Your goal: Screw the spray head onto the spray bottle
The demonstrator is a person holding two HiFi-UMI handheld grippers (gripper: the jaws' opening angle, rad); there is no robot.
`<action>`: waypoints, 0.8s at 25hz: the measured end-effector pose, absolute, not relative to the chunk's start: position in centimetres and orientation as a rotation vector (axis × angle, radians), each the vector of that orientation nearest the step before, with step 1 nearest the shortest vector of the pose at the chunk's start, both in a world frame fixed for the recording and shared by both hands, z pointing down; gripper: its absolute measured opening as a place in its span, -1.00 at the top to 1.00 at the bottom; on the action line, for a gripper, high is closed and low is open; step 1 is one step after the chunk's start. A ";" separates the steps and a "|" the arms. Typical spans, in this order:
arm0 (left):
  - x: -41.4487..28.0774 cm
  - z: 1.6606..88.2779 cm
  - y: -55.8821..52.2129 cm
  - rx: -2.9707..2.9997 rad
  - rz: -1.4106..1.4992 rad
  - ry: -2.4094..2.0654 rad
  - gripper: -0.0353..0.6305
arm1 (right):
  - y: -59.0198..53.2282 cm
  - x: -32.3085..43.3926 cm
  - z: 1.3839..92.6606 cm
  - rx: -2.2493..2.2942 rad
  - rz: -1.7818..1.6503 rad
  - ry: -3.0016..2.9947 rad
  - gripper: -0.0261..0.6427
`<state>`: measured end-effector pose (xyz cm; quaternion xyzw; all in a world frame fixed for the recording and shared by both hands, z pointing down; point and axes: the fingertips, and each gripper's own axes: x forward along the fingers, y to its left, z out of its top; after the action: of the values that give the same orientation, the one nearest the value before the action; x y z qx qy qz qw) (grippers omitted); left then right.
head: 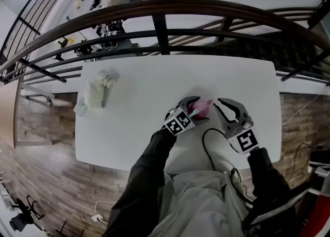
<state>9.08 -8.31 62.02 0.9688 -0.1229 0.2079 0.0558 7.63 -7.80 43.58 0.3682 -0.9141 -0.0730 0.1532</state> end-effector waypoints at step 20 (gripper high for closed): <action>9.3 62.2 -5.9 2.991 0.697 -0.146 -0.41 | -5.7 3.9 45.4 0.566 -0.063 -2.706 0.00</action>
<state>9.26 -5.93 62.24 0.9723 -0.0475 0.2264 0.0334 3.93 -5.73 45.38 0.2010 -0.9613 -0.0223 0.1871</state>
